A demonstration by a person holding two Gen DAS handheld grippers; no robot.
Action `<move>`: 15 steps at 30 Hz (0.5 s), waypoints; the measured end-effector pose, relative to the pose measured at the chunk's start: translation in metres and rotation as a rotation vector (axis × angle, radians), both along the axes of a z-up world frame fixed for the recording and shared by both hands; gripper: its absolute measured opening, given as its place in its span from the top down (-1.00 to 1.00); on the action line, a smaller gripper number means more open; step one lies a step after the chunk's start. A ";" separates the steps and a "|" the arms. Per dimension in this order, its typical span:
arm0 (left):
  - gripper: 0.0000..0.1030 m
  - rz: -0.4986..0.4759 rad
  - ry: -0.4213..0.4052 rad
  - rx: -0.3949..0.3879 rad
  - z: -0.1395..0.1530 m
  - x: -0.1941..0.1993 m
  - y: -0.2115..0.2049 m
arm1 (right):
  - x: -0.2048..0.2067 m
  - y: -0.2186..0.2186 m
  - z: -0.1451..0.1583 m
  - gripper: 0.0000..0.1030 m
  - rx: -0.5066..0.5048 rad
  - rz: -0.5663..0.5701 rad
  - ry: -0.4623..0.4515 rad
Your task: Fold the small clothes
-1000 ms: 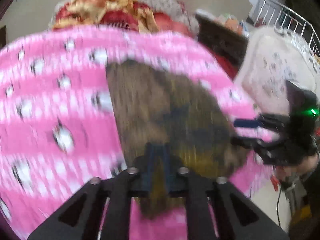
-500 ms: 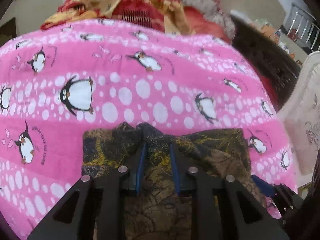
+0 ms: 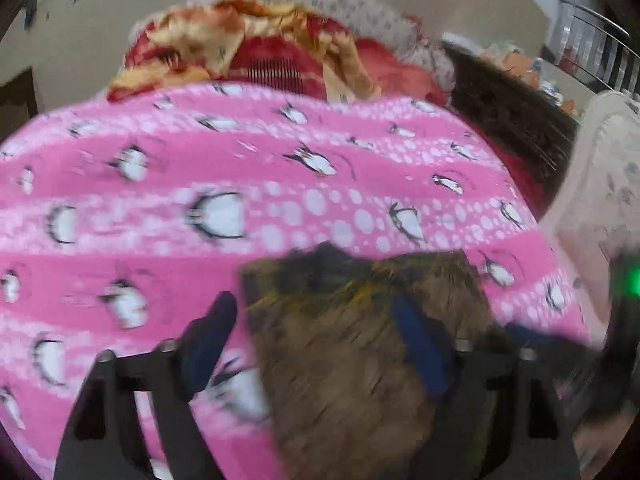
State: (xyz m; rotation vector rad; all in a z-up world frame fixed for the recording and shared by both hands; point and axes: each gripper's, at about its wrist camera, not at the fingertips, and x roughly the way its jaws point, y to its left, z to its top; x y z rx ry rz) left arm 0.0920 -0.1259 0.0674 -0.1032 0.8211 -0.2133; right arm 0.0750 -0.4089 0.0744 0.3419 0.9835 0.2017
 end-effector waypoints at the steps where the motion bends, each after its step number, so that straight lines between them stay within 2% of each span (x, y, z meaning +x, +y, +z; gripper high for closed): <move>1: -0.59 -0.032 0.010 -0.011 -0.004 -0.013 0.011 | -0.008 -0.016 0.011 -0.56 0.037 -0.005 -0.040; 3: -0.59 -0.068 0.066 -0.056 -0.018 -0.023 0.022 | -0.017 -0.034 0.018 -0.71 0.069 0.017 -0.072; 4: -0.59 -0.081 0.116 -0.107 -0.033 -0.029 0.029 | -0.021 -0.043 0.015 -0.73 0.109 0.047 -0.066; 7: -0.59 -0.097 0.199 -0.211 -0.065 -0.038 0.032 | -0.022 -0.055 -0.010 -0.73 0.265 0.094 0.022; 9: -0.61 -0.100 0.154 -0.208 -0.064 -0.045 0.028 | -0.023 -0.054 -0.029 -0.73 0.332 0.109 0.077; 10: -0.61 -0.120 0.162 -0.225 -0.064 -0.046 0.025 | -0.023 -0.051 -0.040 -0.73 0.352 0.125 0.098; 12: -0.61 -0.154 0.172 -0.266 -0.063 -0.045 0.022 | -0.019 -0.042 -0.041 -0.77 0.328 0.160 0.076; 15: -0.61 -0.210 0.185 -0.293 -0.061 -0.038 0.013 | -0.001 -0.021 -0.046 -0.78 0.375 0.275 0.079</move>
